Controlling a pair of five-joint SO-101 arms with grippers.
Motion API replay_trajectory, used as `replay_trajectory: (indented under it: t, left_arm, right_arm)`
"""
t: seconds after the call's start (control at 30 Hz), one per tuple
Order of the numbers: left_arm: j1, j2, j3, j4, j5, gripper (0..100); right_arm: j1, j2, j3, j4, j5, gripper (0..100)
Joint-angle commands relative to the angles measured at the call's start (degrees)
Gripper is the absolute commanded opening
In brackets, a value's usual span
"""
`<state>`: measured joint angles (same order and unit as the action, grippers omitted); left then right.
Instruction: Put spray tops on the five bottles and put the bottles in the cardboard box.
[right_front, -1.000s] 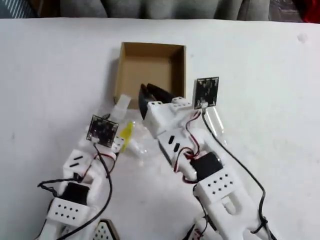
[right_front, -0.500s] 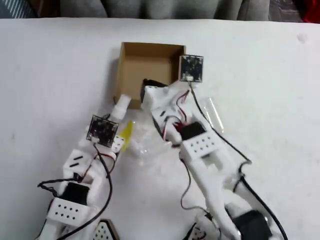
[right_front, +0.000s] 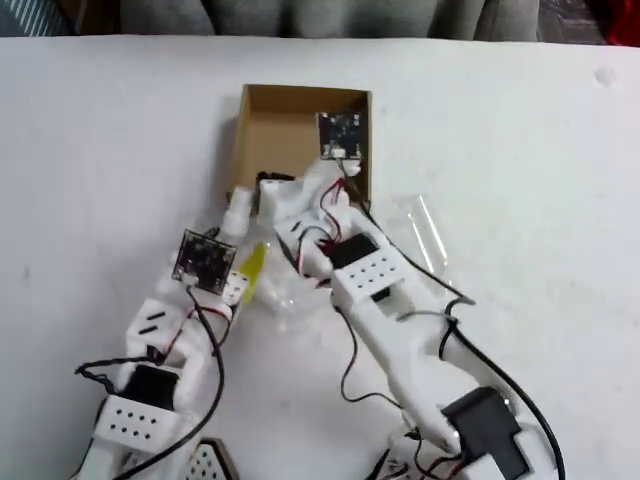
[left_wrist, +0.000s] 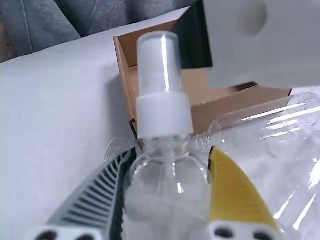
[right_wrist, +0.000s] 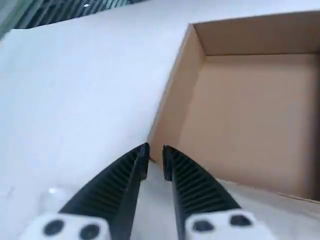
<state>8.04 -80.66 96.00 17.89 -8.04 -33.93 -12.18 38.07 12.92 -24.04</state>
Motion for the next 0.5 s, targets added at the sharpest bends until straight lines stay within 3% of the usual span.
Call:
replay_trajectory:
  t: [0.0, 0.2, 0.47]
  left_arm:
    - [0.13, -1.45, -0.7, -1.85, -0.7, 3]
    - [0.13, -1.45, -0.7, -1.85, -0.7, 3]
    - [0.13, -1.45, -0.97, -1.85, -0.7, 3]
  right_arm:
    - [-3.03, -6.9, 2.11, 0.4, 0.88, 1.6]
    - [-4.18, -12.88, 5.8, 0.57, 1.05, 1.6]
    - [1.54, -14.99, 3.52, 7.43, 19.16, 1.6]
